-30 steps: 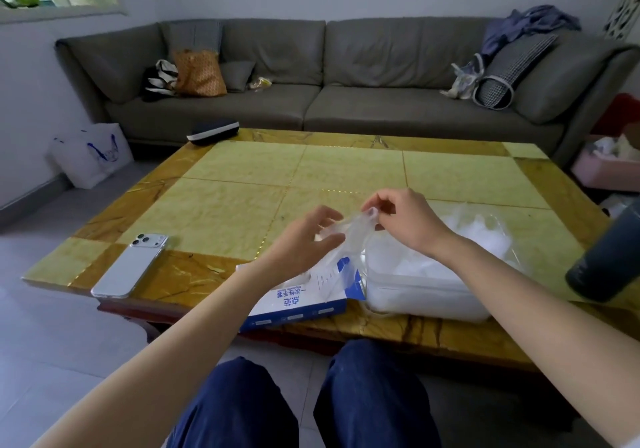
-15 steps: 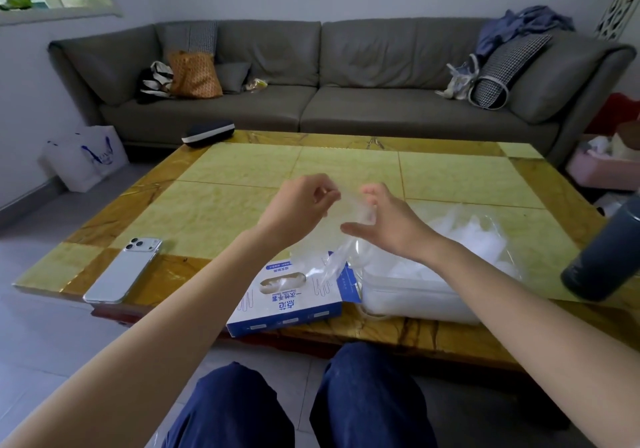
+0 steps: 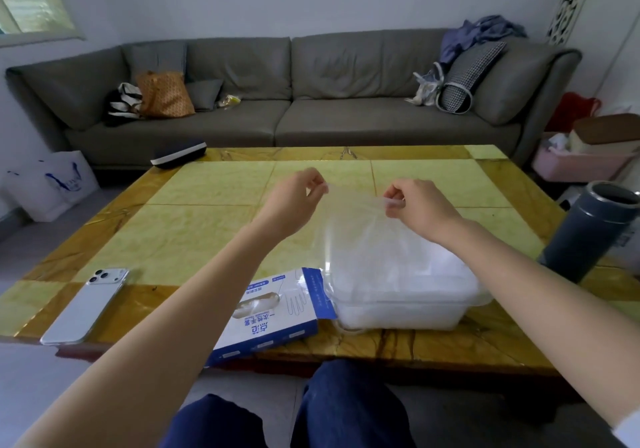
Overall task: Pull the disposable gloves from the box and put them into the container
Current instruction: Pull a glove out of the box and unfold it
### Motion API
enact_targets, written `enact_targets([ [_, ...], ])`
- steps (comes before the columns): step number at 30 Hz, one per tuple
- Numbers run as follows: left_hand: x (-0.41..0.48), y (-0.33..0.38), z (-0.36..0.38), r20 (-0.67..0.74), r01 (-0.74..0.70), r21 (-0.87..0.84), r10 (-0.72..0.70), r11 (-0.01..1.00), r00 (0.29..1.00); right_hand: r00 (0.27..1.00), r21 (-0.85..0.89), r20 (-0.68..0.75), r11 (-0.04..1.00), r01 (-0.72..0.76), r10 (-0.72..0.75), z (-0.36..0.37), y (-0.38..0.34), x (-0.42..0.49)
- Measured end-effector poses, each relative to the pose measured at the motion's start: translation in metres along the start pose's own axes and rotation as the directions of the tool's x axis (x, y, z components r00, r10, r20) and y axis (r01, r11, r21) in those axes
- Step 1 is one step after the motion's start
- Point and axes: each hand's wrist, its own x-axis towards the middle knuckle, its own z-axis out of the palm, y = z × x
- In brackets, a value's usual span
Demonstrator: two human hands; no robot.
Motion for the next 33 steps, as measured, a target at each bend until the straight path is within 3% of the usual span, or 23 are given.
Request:
enact_targets([
  [2, 0.009, 0.013, 0.003, -0.005, 0.07, -0.212, -0.072, 0.975, 0.997, 0.999, -0.03, -0.029, 0.999, -0.043, 0.042, -0.007, 0.011, 0.005],
  [4, 0.015, 0.025, 0.007, -0.01, 0.109, -0.468, -0.129, 0.877, 0.992, 0.993, -0.055, -0.079, 0.995, -0.088, 0.083, -0.014, 0.02, 0.009],
  [6, 0.02, 0.033, 0.013, -0.082, 0.077, -0.563, -0.148, 0.823, 0.986, 0.979, -0.045, -0.187, 0.995, -0.089, 0.08, -0.021, 0.027, 0.013],
  [11, 0.021, 0.033, 0.019, -0.293, -0.156, -0.359, 0.048, 0.92, 0.955, 0.868, -0.014, -0.494, 0.999, 0.05, -0.05, -0.043, 0.026, 0.006],
  [14, 0.01, 0.02, 0.021, -0.325, -0.256, -0.187, 0.186, 0.948, 0.927, 0.831, -0.104, -0.521, 0.981, 0.165, -0.195, -0.044, 0.027, -0.017],
  [18, -0.014, -0.014, 0.036, -0.068, -0.275, 0.091, 0.281, 0.957, 0.957, 0.903, -0.248, -0.277, 0.933, 0.262, -0.327, -0.019, 0.048, -0.052],
  [23, -0.035, -0.033, 0.057, 0.255, -0.346, 0.316, 0.272, 0.884, 0.928, 0.983, -0.258, 0.111, 0.951, 0.168, -0.144, 0.009, 0.058, -0.067],
  [27, -0.036, -0.033, 0.064, 0.293, -0.355, 0.407, 0.248, 0.842, 0.923, 0.927, -0.184, 0.374, 0.98, 0.072, 0.002, 0.011, 0.056, -0.064],
  [30, -0.03, -0.023, 0.06, 0.231, -0.308, 0.509, 0.218, 0.803, 0.948, 0.789, -0.083, 0.613, 0.997, 0.004, 0.048, -0.006, 0.051, -0.056],
  [32, -0.026, -0.01, 0.058, 0.124, -0.276, 0.481, 0.247, 0.832, 0.961, 0.769, 0.036, 0.639, 0.999, -0.015, -0.012, -0.02, 0.046, -0.051],
  [33, -0.023, -0.002, 0.06, 0.073, -0.26, 0.42, 0.253, 0.869, 0.965, 0.812, 0.11, 0.582, 0.993, -0.031, -0.039, -0.023, 0.044, -0.048],
])
